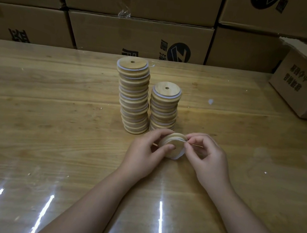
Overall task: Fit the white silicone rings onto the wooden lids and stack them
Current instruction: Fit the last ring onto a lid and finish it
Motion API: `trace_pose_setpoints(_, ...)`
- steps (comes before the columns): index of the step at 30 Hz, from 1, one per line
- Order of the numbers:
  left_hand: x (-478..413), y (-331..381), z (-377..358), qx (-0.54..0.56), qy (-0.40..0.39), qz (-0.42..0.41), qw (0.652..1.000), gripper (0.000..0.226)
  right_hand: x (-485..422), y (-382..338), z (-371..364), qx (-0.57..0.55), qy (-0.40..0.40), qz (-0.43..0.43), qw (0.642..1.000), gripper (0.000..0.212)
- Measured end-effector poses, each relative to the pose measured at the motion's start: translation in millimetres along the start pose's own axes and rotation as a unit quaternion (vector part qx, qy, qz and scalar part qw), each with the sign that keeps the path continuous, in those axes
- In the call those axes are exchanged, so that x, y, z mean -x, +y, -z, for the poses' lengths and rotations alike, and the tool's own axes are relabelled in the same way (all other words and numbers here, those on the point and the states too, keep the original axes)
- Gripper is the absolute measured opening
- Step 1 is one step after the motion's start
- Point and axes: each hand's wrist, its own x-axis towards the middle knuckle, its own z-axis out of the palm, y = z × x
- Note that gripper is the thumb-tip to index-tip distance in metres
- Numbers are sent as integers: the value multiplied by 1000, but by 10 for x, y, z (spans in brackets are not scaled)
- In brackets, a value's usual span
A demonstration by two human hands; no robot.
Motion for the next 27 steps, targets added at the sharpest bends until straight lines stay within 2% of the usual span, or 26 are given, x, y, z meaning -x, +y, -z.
trace_pose_setpoints(9,-13,-13,14,11,3,15,1000,28,-35,24,16,-106,-33,-81,991,21)
trace_pose_setpoints(22,-27,19,43,68,0,68,995,30,-51,67,8,-75,-77,-137,985,25)
trace_pose_setpoints(27,-8,43,24,81,2,76,994,28,-24,34,-13,-54,-79,-117,988,29)
